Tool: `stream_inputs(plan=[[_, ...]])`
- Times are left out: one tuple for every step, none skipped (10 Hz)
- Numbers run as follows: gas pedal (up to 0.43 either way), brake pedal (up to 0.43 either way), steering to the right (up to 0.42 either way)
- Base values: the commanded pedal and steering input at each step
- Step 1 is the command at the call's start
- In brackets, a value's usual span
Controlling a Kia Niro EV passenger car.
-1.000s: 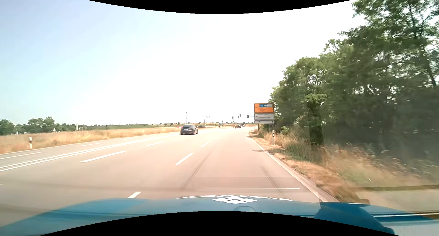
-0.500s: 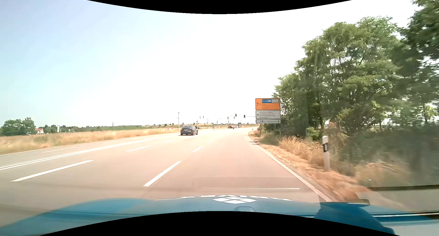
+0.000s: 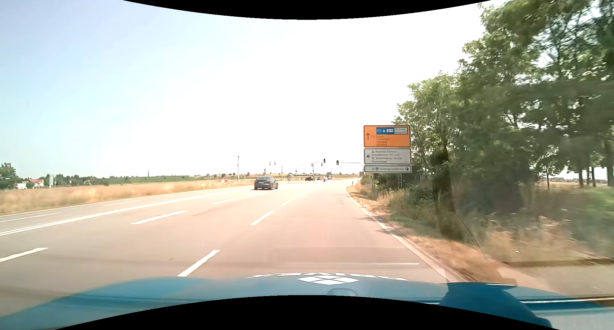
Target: Follow the waypoints while adhering to traffic rules and regulations
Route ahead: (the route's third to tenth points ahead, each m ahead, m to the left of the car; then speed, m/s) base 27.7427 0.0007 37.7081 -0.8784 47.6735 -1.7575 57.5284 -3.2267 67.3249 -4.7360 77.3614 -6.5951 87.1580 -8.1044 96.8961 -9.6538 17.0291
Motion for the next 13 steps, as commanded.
stream_inputs(plan=[[0.169,0.000,0.012],[0.169,0.000,0.013],[0.177,0.000,0.012],[0.177,0.000,0.011],[0.177,0.000,0.011],[0.177,0.000,0.012],[0.177,0.000,0.012],[0.169,0.000,0.013],[0.169,0.000,0.013],[0.169,0.000,0.013],[0.169,0.000,0.012],[0.157,0.000,0.012],[0.157,0.000,0.012]])
